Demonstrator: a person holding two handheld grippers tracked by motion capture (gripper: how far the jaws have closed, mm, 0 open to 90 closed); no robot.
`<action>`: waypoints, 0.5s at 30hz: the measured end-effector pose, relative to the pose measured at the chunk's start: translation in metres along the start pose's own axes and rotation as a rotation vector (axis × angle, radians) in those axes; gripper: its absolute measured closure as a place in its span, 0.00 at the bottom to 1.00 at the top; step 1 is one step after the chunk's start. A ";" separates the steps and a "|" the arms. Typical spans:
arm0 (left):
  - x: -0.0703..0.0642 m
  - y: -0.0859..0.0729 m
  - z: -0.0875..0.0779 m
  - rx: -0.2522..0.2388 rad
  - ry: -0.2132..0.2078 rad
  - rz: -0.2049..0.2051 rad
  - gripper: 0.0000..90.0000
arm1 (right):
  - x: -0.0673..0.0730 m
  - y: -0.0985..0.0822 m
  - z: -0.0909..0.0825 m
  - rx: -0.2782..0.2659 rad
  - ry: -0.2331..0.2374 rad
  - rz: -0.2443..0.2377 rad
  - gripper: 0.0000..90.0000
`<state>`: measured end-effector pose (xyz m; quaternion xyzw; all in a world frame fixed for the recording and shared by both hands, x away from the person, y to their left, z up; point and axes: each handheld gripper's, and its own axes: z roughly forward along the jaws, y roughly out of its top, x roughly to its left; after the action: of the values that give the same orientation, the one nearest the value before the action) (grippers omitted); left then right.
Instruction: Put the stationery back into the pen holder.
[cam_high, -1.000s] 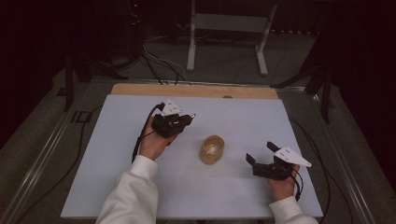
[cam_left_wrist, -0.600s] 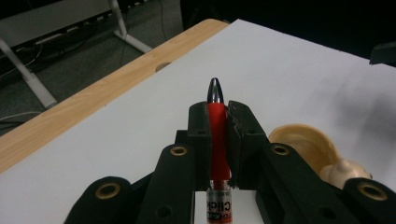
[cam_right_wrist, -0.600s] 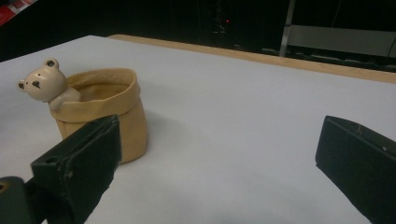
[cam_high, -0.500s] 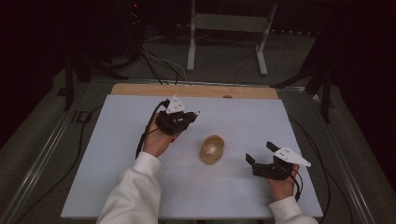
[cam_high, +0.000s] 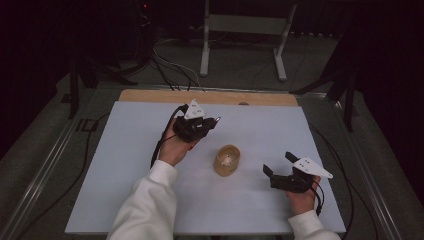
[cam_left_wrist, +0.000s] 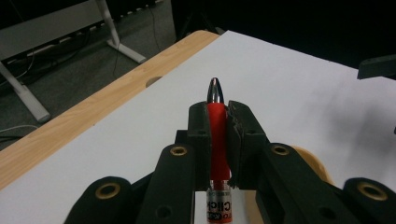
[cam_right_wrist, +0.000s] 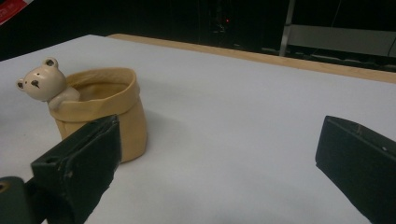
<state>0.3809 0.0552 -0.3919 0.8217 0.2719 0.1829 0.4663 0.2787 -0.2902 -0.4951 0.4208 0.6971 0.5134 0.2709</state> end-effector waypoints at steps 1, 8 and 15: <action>-0.001 0.001 0.001 -0.002 -0.001 0.000 0.90 | 0.000 0.000 0.000 -0.001 0.000 0.002 0.01; -0.005 0.007 0.005 -0.009 -0.018 0.006 0.90 | 0.000 0.000 0.000 -0.002 0.001 0.001 0.01; -0.009 0.013 0.012 -0.021 -0.040 0.009 0.90 | 0.000 0.000 0.000 -0.003 0.001 0.001 0.01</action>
<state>0.3843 0.0362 -0.3873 0.8215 0.2569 0.1715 0.4793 0.2785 -0.2903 -0.4948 0.4207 0.6962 0.5148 0.2708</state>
